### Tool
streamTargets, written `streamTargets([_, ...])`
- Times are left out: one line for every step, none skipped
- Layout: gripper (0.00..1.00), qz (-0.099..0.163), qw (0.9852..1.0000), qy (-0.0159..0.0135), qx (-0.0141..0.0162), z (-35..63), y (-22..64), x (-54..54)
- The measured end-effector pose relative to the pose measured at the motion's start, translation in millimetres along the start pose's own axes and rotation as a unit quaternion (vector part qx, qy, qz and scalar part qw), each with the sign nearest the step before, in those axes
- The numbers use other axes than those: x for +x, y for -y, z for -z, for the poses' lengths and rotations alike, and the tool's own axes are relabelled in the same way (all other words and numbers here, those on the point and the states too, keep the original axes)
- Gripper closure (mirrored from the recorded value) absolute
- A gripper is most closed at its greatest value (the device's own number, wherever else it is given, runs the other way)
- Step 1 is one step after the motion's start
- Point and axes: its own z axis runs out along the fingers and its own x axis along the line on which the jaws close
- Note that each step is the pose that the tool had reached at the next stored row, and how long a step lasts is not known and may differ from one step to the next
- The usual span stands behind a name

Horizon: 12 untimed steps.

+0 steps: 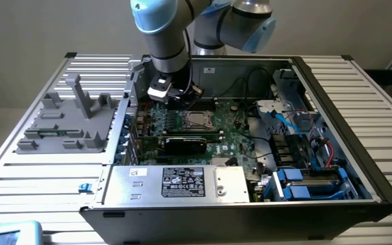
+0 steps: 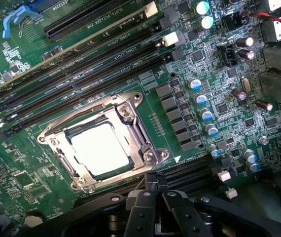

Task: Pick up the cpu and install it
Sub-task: 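Install the first cpu locking lever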

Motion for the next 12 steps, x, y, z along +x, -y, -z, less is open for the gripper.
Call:
streamTargets([0.89,0.000,1.0000,-0.0001,0.0020,0.1,-0.1,-0.1])
streamTargets([0.89,-0.001,1.0000,-0.0007,0.0046,0.1,-0.1,-0.1])
streamTargets([0.89,-0.001,1.0000,-0.0017,0.0073,0.1,-0.1,-0.1])
streamTargets([0.89,-0.002,0.9999,-0.0028,0.0105,0.0,-0.1,-0.1])
streamTargets([0.89,-0.002,0.9999,-0.0038,0.0133,0.0,-0.1,-0.2])
streamTargets([0.89,-0.003,0.9999,-0.0044,0.0144,0.0,-0.1,-0.1])
streamTargets([0.89,-0.005,0.9999,-0.0051,0.0150,-0.1,-0.1,-0.1])
streamTargets([0.89,-0.006,0.9998,-0.0058,0.0153,-0.2,-0.1,-0.2])
streamTargets([0.89,-0.007,0.9998,-0.0067,0.0156,-0.4,-0.2,-0.2])
streamTargets([0.89,-0.008,0.9998,-0.0077,0.0159,-0.6,-0.3,-0.2])
streamTargets([0.89,-0.009,0.9998,-0.0085,0.0160,-0.7,-0.4,-0.2])
streamTargets([0.89,-0.010,0.9998,-0.0091,0.0159,-0.8,-0.4,-0.2])
